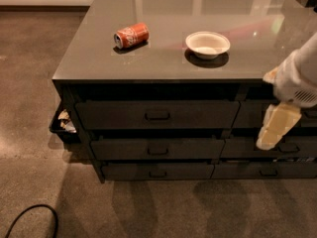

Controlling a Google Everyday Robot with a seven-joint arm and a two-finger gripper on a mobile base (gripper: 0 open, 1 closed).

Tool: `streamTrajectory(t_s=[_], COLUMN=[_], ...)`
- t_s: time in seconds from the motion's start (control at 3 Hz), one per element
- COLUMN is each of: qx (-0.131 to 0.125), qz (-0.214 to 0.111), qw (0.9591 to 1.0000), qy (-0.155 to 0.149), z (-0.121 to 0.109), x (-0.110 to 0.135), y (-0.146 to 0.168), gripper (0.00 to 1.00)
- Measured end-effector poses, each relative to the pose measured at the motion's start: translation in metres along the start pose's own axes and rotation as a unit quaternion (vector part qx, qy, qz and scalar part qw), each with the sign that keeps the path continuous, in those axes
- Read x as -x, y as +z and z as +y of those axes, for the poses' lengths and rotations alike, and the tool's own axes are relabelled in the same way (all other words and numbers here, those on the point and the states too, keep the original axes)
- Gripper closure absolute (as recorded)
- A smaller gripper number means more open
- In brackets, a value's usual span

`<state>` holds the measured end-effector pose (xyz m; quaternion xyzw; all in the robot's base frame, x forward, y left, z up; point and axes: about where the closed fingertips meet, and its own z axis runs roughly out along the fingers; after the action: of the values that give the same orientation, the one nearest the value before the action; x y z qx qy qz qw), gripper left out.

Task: Open middle drawer

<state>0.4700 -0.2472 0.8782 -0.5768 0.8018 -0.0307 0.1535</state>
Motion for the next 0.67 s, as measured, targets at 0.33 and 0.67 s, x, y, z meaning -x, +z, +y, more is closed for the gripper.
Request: streamTrajectory(t_s=[0.33, 0.67], qx=[0.017, 0.026], qz=[-0.018, -0.072], qw=[0.9991, 0.9945], qy=[0.036, 0.071], z=[0.003, -0.003], x=[-0.040, -0.060], y=[0.088, 0.173], gripper=[0.00, 0.00])
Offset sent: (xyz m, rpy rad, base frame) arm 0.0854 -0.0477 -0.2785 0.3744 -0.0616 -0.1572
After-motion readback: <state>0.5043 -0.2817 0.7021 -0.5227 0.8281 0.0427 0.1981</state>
